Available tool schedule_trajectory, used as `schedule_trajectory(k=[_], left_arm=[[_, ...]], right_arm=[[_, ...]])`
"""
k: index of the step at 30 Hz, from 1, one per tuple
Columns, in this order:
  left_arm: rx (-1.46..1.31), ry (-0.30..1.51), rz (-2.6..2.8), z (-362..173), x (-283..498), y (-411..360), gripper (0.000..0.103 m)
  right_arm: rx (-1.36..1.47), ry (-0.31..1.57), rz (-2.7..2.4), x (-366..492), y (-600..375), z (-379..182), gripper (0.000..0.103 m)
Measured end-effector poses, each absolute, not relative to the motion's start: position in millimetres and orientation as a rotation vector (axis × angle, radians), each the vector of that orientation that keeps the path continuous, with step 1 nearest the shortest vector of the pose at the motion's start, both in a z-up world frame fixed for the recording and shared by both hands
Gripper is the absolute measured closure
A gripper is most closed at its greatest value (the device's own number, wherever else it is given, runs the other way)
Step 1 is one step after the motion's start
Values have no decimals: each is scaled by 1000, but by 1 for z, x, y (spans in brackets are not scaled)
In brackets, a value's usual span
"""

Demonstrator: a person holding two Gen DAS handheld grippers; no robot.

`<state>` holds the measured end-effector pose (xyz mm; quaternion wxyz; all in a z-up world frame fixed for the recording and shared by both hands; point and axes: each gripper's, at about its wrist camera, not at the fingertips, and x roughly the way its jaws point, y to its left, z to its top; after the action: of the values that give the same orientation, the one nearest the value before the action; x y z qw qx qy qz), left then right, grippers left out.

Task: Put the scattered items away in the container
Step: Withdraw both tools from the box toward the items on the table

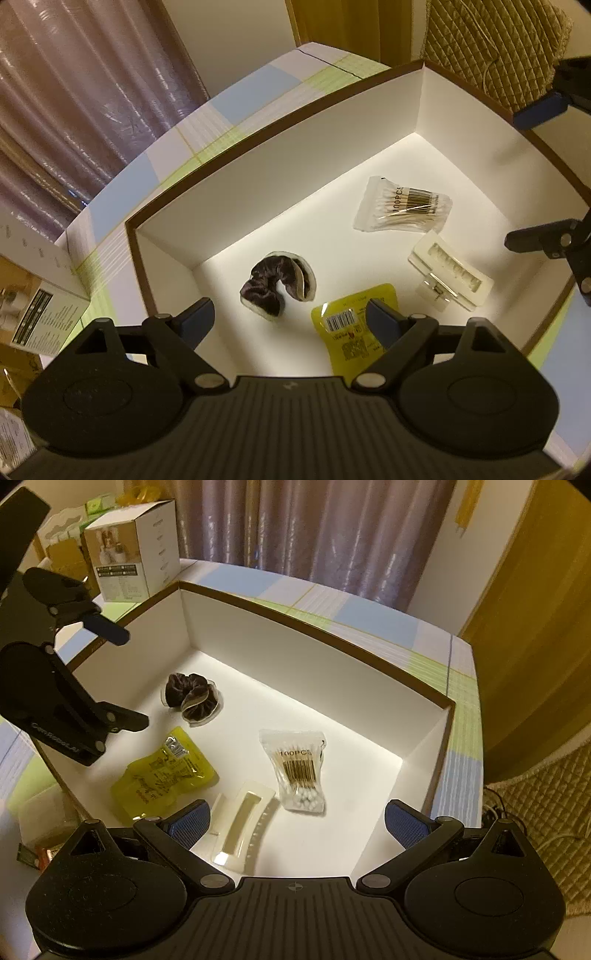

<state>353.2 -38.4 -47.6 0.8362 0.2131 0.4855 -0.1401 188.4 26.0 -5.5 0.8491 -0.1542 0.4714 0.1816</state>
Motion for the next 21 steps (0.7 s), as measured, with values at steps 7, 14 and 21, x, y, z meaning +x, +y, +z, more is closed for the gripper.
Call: schedule_trajectory(k=[7, 14, 21], left_arm=[[417, 1017, -273, -31, 333, -33, 14], [390, 990, -278, -13, 308, -37, 11], [328, 971, -273, 0, 282, -38, 10]], right_arm=[[-257, 982, 358, 171, 18, 6, 0], [-203, 952, 339, 151, 13, 17, 0], [-152, 899, 336, 126, 7, 30, 0]])
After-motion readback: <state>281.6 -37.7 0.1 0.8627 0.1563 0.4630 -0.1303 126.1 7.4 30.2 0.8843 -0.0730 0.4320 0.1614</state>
